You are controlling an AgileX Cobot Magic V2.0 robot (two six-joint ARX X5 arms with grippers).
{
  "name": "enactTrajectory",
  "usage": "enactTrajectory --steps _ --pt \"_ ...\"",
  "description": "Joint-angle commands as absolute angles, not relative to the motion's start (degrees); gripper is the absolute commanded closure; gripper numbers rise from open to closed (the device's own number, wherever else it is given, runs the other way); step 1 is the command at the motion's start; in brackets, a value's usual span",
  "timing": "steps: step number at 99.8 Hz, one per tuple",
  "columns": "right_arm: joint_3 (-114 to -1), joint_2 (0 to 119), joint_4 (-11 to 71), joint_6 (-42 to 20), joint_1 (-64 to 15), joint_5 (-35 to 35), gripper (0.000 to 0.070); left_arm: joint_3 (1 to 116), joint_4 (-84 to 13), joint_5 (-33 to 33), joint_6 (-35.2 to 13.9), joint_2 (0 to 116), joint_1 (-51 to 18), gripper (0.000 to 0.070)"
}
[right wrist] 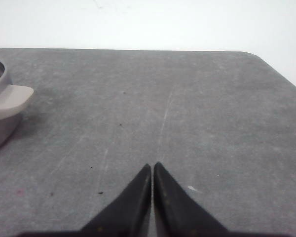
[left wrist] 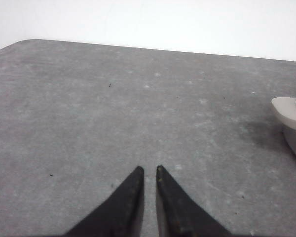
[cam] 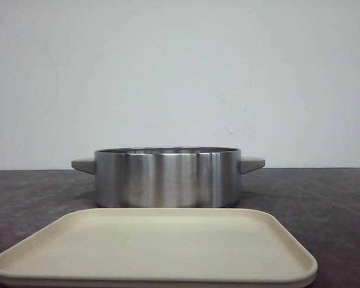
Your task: Steam buns
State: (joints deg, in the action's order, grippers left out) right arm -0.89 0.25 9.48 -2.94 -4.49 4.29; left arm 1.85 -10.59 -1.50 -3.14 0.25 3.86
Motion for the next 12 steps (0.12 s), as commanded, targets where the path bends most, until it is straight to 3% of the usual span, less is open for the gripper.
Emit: enactTrajectory --steps 1,12 --pt "-0.71 0.21 9.04 -2.57 -4.54 4.45 0.0693 0.8 -10.79 -1.72 -3.49 0.16 3.9 0.07" --pt "-0.71 0.21 9.04 -2.57 -4.54 4.45 0.0693 0.8 -10.79 -1.72 -3.49 0.16 3.9 0.07"
